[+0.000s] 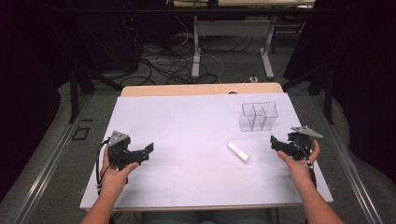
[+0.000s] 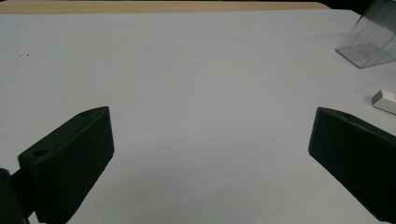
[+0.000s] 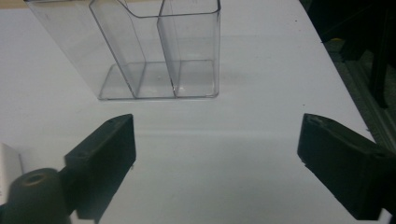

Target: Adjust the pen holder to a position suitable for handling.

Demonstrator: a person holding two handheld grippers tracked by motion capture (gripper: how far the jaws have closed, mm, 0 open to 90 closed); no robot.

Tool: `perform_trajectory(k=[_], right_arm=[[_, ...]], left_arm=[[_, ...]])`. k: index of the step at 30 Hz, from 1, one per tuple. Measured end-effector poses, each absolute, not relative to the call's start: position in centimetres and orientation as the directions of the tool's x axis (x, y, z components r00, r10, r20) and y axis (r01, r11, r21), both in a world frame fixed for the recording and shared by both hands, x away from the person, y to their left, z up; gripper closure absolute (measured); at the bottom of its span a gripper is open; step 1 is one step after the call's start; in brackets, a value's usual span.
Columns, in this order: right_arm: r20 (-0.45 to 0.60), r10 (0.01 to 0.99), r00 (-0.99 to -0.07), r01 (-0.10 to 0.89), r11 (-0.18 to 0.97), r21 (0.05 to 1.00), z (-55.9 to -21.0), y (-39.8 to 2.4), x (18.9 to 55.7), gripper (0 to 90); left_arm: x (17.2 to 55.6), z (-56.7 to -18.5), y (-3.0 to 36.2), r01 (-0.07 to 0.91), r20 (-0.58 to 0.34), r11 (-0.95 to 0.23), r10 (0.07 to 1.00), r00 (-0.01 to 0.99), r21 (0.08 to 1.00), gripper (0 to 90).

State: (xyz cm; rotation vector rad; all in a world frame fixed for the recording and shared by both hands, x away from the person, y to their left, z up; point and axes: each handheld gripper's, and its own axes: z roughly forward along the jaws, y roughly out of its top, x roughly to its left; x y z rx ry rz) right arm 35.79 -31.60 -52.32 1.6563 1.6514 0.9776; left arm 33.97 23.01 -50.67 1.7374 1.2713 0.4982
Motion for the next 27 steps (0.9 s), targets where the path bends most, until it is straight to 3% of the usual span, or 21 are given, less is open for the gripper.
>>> perform_trajectory(k=[7, 9, 10, 16, 25, 27], right_arm=[[0.083, 0.994, -0.067, 0.553, -0.032, 0.833, -52.2, -31.7, 36.2, 16.9], [0.090, 0.994, -0.069, 0.540, -0.039, 0.841, -51.9, -31.8, 36.3, 20.9], [0.105, 0.990, -0.091, 0.536, -0.040, 0.843, -51.3, -32.1, 36.6, 29.1], [0.134, 0.985, -0.111, 0.530, -0.056, 0.846, -49.4, -32.7, 37.4, 42.4], [0.092, 0.990, -0.106, 0.539, -0.021, 0.842, -47.1, -32.8, 40.2, 48.8], [0.096, 0.989, -0.109, 0.544, -0.022, 0.839, -46.8, -32.8, 40.9, 54.3]], left_arm=[[34.2, -50.8, 22.8, 0.537, -0.176, -0.077, 0.898, 0.403, 0.840, 0.2], [34.2, -50.9, 22.7, 0.543, -0.179, -0.076, 0.899, 0.400, 0.836, 0.3], [34.1, -51.0, 22.7, 0.546, -0.182, -0.075, 0.898, 0.400, 0.834, 0.3], [33.8, -51.2, 22.8, 0.550, -0.178, -0.079, 0.900, 0.398, 0.831, 0.4], [33.8, -51.2, 23.2, 0.552, -0.183, -0.062, 0.908, 0.378, 0.831, 0.7], [33.8, -51.2, 23.3, 0.555, -0.181, -0.065, 0.908, 0.377, 0.829, 0.7]])
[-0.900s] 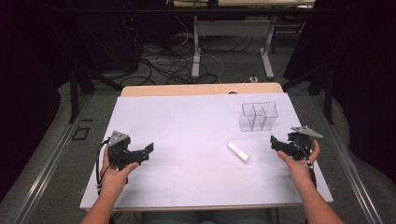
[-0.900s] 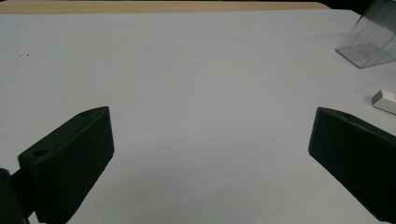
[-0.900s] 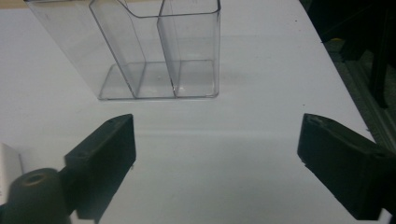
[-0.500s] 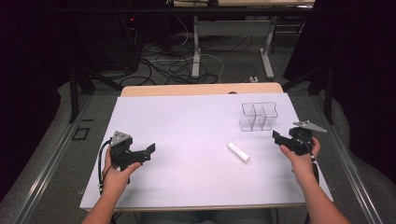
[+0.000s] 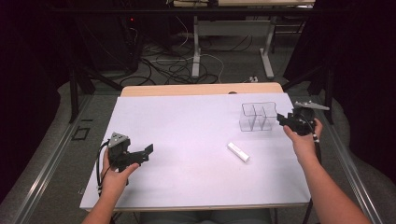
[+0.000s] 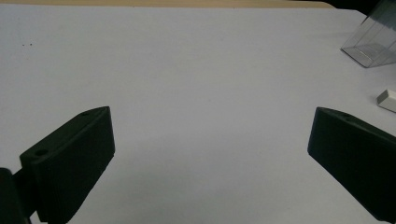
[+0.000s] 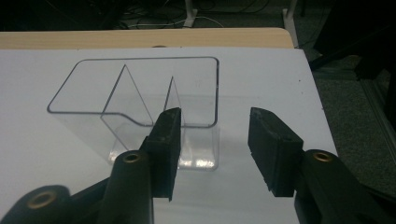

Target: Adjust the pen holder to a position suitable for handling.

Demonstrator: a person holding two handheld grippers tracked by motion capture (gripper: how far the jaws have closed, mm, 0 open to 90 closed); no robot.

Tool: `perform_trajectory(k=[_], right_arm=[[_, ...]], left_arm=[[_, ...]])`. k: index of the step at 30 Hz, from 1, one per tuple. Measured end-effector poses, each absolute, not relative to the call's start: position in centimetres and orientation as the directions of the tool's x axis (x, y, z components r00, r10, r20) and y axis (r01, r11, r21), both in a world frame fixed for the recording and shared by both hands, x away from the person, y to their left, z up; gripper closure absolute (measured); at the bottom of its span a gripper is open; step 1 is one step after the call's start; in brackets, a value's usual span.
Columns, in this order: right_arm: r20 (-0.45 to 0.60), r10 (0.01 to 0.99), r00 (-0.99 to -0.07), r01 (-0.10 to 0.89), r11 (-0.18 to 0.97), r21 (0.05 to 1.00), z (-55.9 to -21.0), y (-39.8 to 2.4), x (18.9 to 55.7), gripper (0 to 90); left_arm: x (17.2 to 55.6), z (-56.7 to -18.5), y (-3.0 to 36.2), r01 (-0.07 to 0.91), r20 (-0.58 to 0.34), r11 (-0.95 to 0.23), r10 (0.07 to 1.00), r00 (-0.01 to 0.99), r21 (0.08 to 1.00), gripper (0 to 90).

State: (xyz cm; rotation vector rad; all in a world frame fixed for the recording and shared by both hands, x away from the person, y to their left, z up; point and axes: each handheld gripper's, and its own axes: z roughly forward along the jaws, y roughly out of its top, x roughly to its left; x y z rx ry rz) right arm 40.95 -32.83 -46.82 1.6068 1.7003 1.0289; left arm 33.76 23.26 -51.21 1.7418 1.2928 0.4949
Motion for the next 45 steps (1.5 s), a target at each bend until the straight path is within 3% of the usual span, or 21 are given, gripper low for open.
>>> perform_trajectory(k=[19, 39, 45], right_arm=[[0.014, 0.999, -0.050, 0.610, 0.020, 0.792, -46.7, -33.5, 47.2, 65.1], [-0.020, 0.997, -0.075, 0.670, 0.065, 0.740, -49.1, -32.2, 49.1, 89.6], [-0.016, 0.998, -0.065, 0.664, 0.055, 0.745, -49.1, -32.1, 49.0, 90.0]], left_arm=[[33.8, -51.5, 23.6, 0.567, -0.178, -0.058, 0.919, 0.352, 0.822, 2.1], [34.0, -51.7, 23.5, 0.574, -0.170, -0.066, 0.923, 0.346, 0.816, 3.1], [34.0, -51.7, 23.4, 0.581, -0.169, -0.068, 0.923, 0.345, 0.811, 3.4]])
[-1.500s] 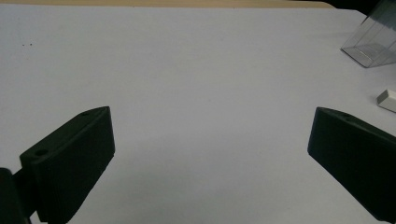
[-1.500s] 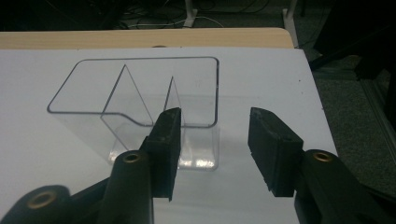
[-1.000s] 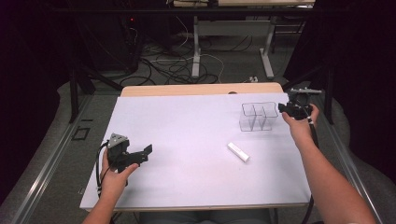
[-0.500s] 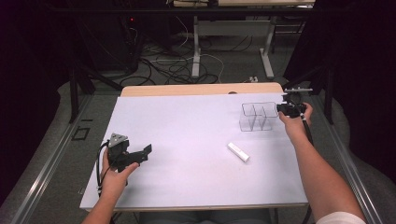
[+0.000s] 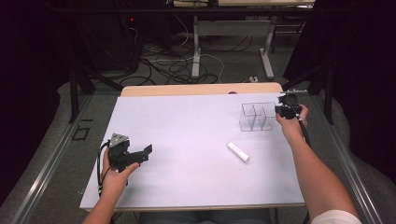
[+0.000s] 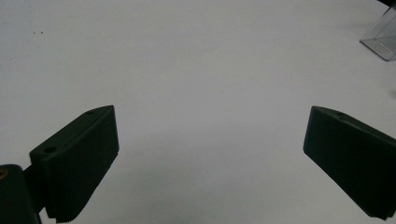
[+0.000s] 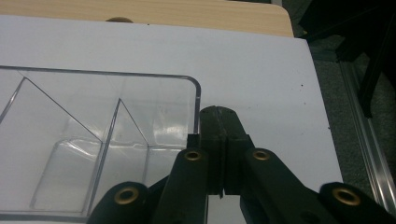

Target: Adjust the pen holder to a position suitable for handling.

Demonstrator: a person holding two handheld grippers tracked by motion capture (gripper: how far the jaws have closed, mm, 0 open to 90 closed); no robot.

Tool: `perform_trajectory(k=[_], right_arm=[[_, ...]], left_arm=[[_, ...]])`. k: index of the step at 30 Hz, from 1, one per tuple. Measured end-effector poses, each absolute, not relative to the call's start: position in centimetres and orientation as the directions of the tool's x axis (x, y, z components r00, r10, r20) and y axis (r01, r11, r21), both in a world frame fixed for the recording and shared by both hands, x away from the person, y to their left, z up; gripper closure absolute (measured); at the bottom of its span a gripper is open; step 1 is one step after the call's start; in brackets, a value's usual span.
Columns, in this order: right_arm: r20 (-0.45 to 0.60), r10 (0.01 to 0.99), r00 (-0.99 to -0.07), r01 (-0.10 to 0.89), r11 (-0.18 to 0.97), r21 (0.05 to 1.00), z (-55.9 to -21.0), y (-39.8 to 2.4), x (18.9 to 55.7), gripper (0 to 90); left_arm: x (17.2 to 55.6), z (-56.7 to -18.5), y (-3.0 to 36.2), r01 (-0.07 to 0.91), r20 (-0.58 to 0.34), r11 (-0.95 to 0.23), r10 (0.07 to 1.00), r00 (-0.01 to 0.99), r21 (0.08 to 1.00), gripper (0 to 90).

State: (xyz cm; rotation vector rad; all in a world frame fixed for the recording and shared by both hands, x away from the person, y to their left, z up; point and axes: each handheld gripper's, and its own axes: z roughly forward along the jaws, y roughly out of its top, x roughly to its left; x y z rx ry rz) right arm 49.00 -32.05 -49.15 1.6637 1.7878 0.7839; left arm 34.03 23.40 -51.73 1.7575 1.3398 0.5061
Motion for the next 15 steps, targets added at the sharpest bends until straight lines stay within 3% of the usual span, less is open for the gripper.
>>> perform_trajectory(k=[15], right_arm=[[0.038, 0.992, -0.117, 0.661, 0.049, 0.748, -49.3, -28.9, 47.5, 90.0]], left_arm=[[34.2, -51.7, 23.1, 0.577, -0.165, -0.077, 0.920, 0.355, 0.813, 3.5]])
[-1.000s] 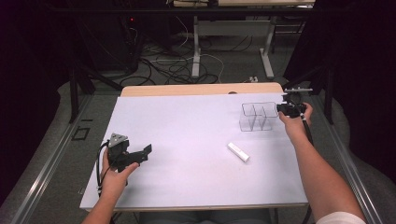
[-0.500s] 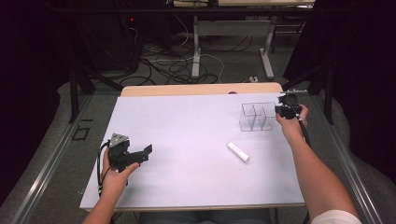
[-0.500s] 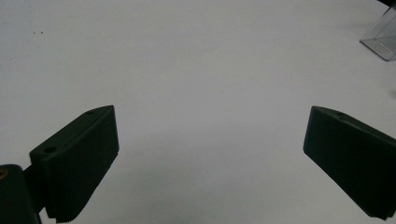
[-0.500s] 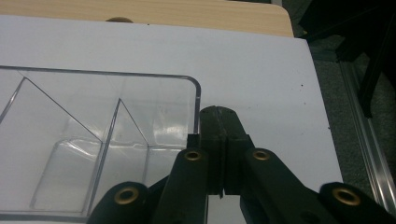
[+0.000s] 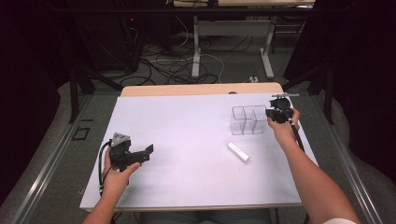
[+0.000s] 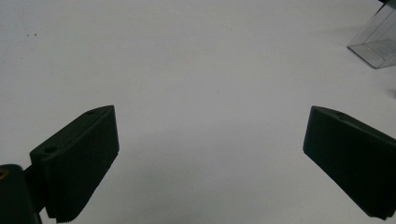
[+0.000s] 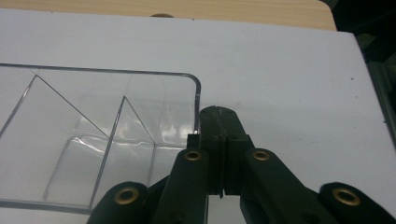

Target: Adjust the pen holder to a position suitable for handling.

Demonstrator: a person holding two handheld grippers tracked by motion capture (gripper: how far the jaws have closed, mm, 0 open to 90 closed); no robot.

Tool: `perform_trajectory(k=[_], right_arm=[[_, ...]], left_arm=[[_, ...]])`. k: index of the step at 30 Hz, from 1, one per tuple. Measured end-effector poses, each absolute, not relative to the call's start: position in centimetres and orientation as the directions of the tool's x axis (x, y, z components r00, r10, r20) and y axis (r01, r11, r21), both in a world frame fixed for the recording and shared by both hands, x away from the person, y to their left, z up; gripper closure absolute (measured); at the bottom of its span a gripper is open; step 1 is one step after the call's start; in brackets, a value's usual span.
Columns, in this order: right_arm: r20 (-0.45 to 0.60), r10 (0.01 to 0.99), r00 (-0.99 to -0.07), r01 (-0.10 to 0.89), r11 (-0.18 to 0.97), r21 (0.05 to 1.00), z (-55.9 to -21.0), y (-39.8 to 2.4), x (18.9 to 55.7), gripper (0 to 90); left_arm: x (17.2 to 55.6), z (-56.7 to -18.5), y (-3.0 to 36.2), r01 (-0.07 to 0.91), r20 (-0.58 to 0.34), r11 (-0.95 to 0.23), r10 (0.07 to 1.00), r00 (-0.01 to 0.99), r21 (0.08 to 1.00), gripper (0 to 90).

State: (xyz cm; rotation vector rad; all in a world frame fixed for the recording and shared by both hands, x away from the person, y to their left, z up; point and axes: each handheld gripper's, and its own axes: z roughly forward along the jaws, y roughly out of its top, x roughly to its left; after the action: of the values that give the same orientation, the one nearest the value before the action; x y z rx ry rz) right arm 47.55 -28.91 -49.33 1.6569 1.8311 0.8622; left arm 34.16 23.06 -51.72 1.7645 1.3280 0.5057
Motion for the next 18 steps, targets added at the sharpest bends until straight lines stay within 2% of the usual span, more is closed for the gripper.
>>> perform_trajectory(k=[4, 8, 18], right_arm=[[0.068, 0.993, -0.098, 0.670, 0.015, 0.742, -49.3, -27.9, 47.1, 90.0], [0.046, 0.994, -0.098, 0.670, 0.031, 0.742, -49.3, -26.6, 46.7, 90.0], [0.070, 0.992, -0.105, 0.664, 0.018, 0.747, -49.5, -23.4, 45.7, 90.0]], left_arm=[[34.1, -51.7, 23.1, 0.577, -0.163, -0.079, 0.920, 0.355, 0.813, 3.5], [34.1, -51.7, 23.1, 0.579, -0.164, -0.079, 0.920, 0.355, 0.812, 3.5], [34.1, -51.6, 23.1, 0.578, -0.164, -0.080, 0.919, 0.358, 0.812, 3.5]])
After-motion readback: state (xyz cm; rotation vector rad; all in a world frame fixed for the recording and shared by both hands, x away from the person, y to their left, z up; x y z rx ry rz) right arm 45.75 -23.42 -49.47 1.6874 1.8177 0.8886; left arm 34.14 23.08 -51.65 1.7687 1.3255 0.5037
